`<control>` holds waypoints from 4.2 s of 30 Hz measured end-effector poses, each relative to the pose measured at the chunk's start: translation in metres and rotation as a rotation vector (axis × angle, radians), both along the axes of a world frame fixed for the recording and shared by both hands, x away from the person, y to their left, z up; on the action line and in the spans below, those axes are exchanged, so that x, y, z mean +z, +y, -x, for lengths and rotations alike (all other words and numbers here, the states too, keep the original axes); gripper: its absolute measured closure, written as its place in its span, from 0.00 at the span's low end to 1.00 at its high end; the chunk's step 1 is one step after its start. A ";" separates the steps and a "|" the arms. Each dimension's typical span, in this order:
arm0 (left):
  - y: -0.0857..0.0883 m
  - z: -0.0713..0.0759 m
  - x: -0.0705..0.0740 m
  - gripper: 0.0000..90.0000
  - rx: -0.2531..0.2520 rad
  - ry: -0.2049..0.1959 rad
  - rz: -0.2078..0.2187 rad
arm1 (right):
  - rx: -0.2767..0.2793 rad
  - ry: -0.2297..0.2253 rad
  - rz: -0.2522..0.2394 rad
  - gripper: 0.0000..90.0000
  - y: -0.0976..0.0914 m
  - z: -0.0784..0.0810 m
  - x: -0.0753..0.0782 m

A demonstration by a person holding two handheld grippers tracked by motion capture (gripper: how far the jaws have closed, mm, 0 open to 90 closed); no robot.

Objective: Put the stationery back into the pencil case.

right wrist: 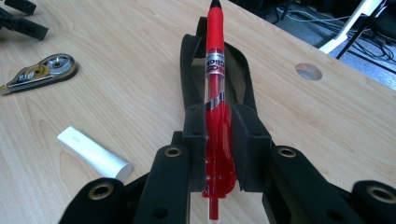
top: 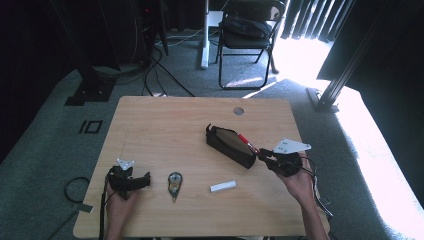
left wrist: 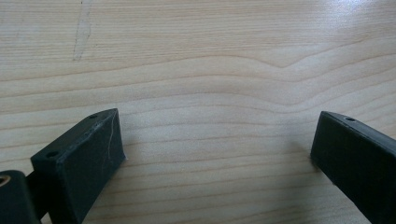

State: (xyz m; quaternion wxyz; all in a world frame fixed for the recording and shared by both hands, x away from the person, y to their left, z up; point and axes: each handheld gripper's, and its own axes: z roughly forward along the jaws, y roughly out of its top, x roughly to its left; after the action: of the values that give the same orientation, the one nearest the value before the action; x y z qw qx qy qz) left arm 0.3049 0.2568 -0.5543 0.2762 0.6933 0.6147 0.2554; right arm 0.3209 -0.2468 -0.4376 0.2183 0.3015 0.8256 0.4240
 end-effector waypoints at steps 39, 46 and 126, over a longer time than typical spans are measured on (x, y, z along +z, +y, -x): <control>0.000 0.000 0.000 0.03 0.000 -0.002 0.000 | -0.030 -0.010 -0.009 0.85 -0.002 -0.027 0.002; 0.000 0.000 0.000 0.03 0.000 -0.003 0.000 | -0.030 -0.005 -0.008 0.85 0.001 -0.031 0.000; 0.000 0.000 0.000 0.03 -0.001 -0.002 -0.001 | -0.035 0.031 0.010 0.85 0.022 -0.058 -0.023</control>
State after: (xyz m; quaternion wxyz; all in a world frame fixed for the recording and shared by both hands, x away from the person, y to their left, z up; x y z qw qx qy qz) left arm 0.3049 0.2569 -0.5545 0.2766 0.6934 0.6140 0.2562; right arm 0.3787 -0.2252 -0.4604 0.2141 0.3213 0.8256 0.4114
